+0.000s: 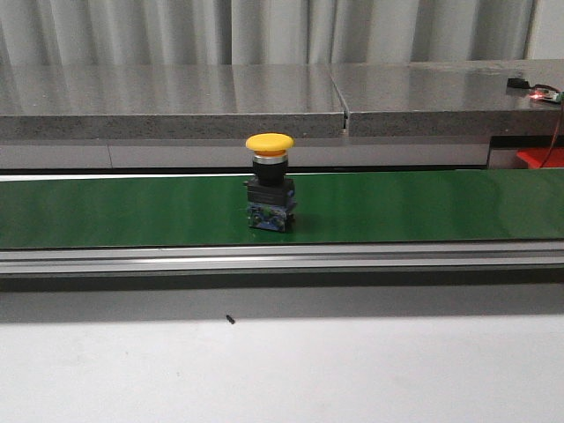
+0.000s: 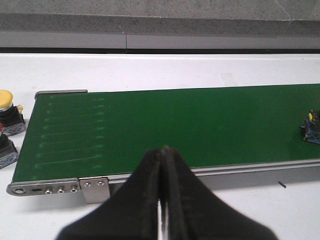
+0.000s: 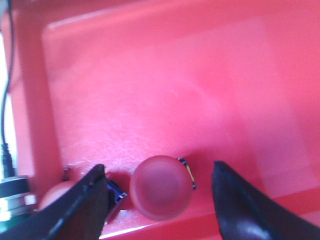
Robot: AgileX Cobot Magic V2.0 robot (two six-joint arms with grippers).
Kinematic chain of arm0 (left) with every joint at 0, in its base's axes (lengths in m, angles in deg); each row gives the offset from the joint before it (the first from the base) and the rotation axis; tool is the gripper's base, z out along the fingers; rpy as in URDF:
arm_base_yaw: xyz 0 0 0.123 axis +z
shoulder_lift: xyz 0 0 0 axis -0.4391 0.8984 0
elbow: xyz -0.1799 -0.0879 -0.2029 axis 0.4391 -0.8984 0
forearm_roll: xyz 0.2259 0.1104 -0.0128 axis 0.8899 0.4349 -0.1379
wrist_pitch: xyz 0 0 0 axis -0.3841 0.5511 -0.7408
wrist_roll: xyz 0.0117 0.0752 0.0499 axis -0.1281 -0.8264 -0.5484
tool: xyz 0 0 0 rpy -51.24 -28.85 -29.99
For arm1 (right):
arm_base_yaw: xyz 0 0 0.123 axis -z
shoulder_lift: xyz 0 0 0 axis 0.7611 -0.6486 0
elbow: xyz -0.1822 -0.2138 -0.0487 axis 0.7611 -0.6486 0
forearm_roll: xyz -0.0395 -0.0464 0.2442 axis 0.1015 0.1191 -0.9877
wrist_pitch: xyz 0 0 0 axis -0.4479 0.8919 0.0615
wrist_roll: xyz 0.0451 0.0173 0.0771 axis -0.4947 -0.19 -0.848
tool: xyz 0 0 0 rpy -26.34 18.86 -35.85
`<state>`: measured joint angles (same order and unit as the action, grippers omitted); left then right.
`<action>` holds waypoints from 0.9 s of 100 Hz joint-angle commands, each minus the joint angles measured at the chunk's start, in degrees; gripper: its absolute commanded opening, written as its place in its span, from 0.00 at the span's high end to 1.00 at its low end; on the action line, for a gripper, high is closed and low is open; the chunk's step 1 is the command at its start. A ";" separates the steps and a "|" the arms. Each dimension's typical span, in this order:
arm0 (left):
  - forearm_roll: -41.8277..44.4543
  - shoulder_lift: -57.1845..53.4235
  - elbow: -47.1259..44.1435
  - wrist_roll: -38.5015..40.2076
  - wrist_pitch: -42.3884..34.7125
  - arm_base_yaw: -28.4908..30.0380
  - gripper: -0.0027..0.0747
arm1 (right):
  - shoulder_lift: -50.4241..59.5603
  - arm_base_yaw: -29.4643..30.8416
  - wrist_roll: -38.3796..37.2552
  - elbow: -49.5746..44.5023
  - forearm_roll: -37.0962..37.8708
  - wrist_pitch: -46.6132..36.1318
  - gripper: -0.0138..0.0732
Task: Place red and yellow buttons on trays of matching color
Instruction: 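Carry the red button into the red tray and open the right gripper, then lower the right gripper onto the yellow button on the belt and grasp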
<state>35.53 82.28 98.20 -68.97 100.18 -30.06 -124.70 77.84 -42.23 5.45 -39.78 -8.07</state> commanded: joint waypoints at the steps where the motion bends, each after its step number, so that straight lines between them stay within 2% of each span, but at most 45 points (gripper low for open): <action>1: -0.86 0.13 1.58 0.05 -4.35 -0.44 0.99 | 5.67 0.29 0.10 1.72 -0.08 -1.31 0.31; 12: -0.86 0.13 1.58 0.05 -4.35 -0.44 0.99 | 9.33 0.02 0.38 -0.42 -0.08 -1.54 0.31; 46: -0.86 0.13 1.58 0.05 -4.35 -0.44 0.99 | 23.92 -2.29 1.17 -15.04 -0.19 -7.40 0.31; 67: -0.86 0.13 1.58 0.05 -4.35 -0.44 0.99 | 29.73 -5.27 1.11 -19.11 -2.98 -3.38 0.31; 90: -0.86 0.13 1.58 0.05 -4.35 -0.44 0.99 | 33.12 -13.70 2.71 -20.18 -1.90 2.06 0.31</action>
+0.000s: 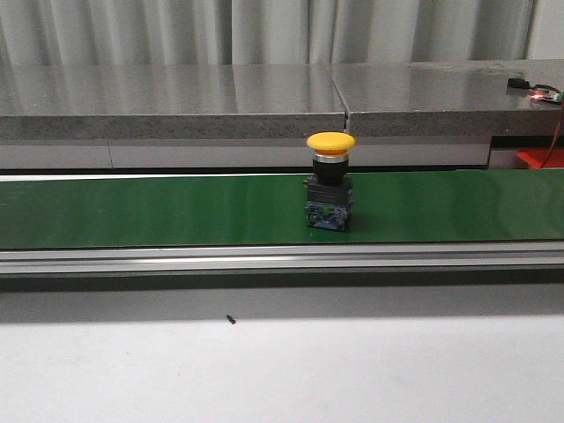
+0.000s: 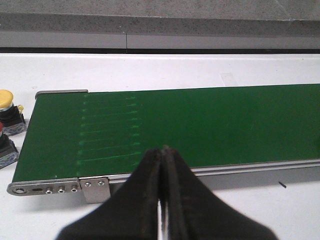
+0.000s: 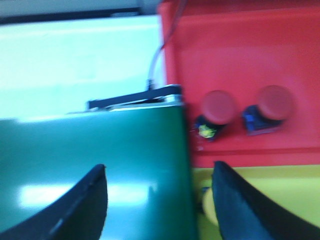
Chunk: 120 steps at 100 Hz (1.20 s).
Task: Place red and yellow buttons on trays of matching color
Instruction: 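Lower the right gripper onto the yellow button on the belt and grasp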
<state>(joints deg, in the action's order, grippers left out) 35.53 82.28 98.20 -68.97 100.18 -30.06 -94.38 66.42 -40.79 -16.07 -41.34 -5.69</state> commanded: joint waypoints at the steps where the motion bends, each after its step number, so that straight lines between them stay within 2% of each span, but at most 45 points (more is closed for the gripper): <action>1: -0.86 0.13 1.58 0.05 -4.35 -0.44 0.99 | 2.79 -2.86 1.26 1.34 -0.34 -0.11 0.31; 28: -0.86 0.13 1.58 0.05 -4.35 -0.44 0.99 | 2.87 -14.19 5.62 1.33 -0.34 7.63 0.31; 59: -0.86 0.13 1.58 0.05 -4.35 -0.44 0.99 | 0.66 -26.06 13.94 1.33 -1.51 8.16 0.31; 83: -0.86 0.13 1.58 0.05 -4.35 -0.44 0.99 | -3.80 -29.43 21.45 1.33 -7.39 7.90 0.31; 108: -0.86 0.13 1.58 0.05 -4.35 -0.44 0.99 | -6.76 -29.57 28.84 1.33 -17.49 3.74 0.31; 120: -0.86 0.13 1.58 0.05 -4.35 -0.44 0.99 | -8.82 -29.57 30.83 1.33 -19.92 0.98 0.31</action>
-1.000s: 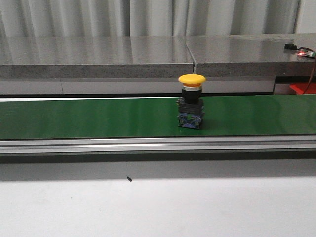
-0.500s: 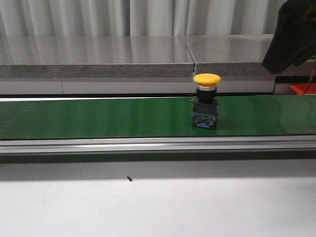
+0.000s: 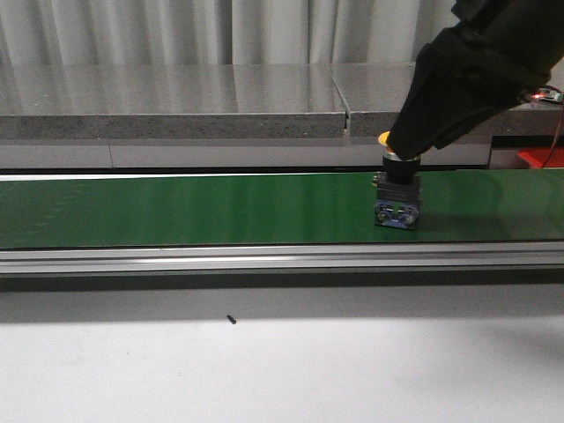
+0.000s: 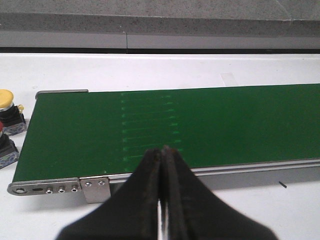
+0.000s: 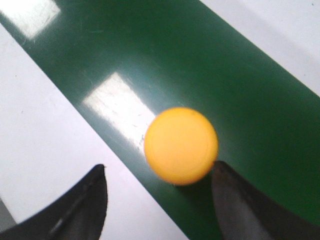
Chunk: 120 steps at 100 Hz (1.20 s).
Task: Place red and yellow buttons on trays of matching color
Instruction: 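Lower the right gripper onto the yellow button on the belt and grasp, then carry the yellow button into the yellow tray and release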
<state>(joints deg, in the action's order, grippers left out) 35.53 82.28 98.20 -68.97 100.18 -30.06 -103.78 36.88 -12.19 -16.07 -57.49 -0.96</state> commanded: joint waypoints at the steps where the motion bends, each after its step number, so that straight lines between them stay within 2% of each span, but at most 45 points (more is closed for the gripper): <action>1: -0.86 0.13 1.58 0.05 -4.35 -0.44 0.99 | 0.42 -0.03 2.23 1.33 -3.77 -4.13 0.31; 9: -0.86 0.13 1.58 0.05 -4.35 -0.44 0.99 | -0.66 -0.03 2.23 1.39 -3.77 -5.46 0.38; 26: -0.86 0.13 1.58 0.05 -4.35 -0.44 0.99 | -1.17 -0.03 2.23 1.39 -3.77 -6.54 0.70; 33: -0.86 0.13 1.58 0.05 -4.35 -0.44 0.99 | -0.69 -0.03 2.23 1.39 -3.77 -6.90 0.76; 53: -0.86 0.13 1.58 0.05 -4.35 -0.44 0.99 | 2.72 0.40 2.23 1.29 -2.98 -6.36 0.77; 67: -0.86 0.13 1.58 0.05 -4.35 -0.44 0.99 | 5.90 3.72 2.16 1.29 -2.90 -6.02 0.77; 101: -0.86 0.13 1.58 0.05 -4.35 -0.44 0.99 | 8.85 22.10 1.57 -0.71 -4.03 -5.30 0.77; 120: -0.86 0.13 1.58 0.05 -4.35 -0.44 0.99 | 8.85 32.00 1.57 -3.50 -9.26 -10.85 0.77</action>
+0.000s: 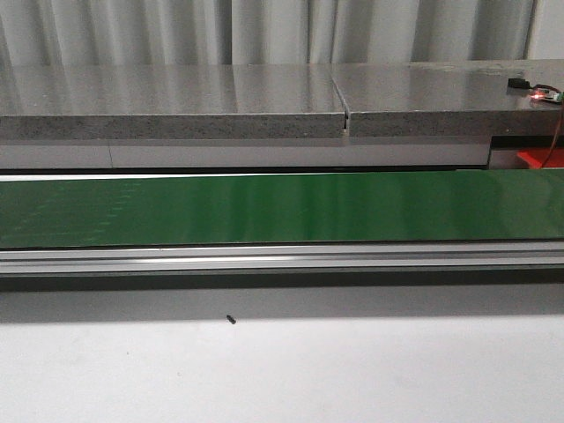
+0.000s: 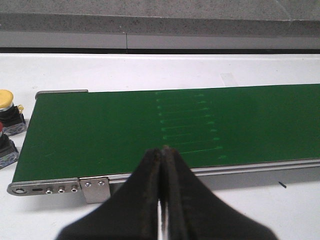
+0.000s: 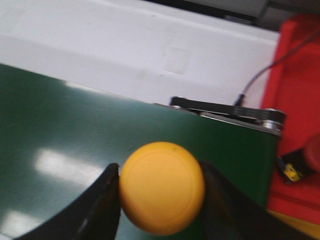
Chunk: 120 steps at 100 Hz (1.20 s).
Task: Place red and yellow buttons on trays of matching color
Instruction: 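Carry the yellow button into the yellow tray and release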
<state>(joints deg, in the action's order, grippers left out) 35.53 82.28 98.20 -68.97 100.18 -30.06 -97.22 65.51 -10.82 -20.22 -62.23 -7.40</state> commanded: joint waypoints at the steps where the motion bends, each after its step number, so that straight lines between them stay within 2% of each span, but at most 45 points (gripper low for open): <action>1: -0.86 0.13 1.58 0.05 -4.35 -0.44 0.99 | 2.28 4.00 0.20 0.49 -4.95 -4.92 0.77; 30: -0.86 0.13 1.58 0.05 -4.35 -0.44 0.99 | 2.23 13.36 0.20 -2.49 -6.73 -12.45 0.77; 55: -0.86 0.13 1.58 0.05 -4.35 -0.44 0.99 | 2.11 19.39 0.20 -5.59 -13.31 -20.16 0.77; 79: -0.86 0.13 1.58 0.05 -4.35 -0.44 0.99 | -0.91 20.53 0.20 -10.09 -14.49 -25.02 0.77; 120: -0.86 0.13 1.58 0.05 -4.35 -0.44 0.99 | -10.01 20.53 0.20 -10.45 -18.20 -26.38 0.77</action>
<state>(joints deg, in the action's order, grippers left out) 35.53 82.28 98.20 -68.97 100.18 -30.06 -107.93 85.62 -10.82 -31.94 -79.21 -31.06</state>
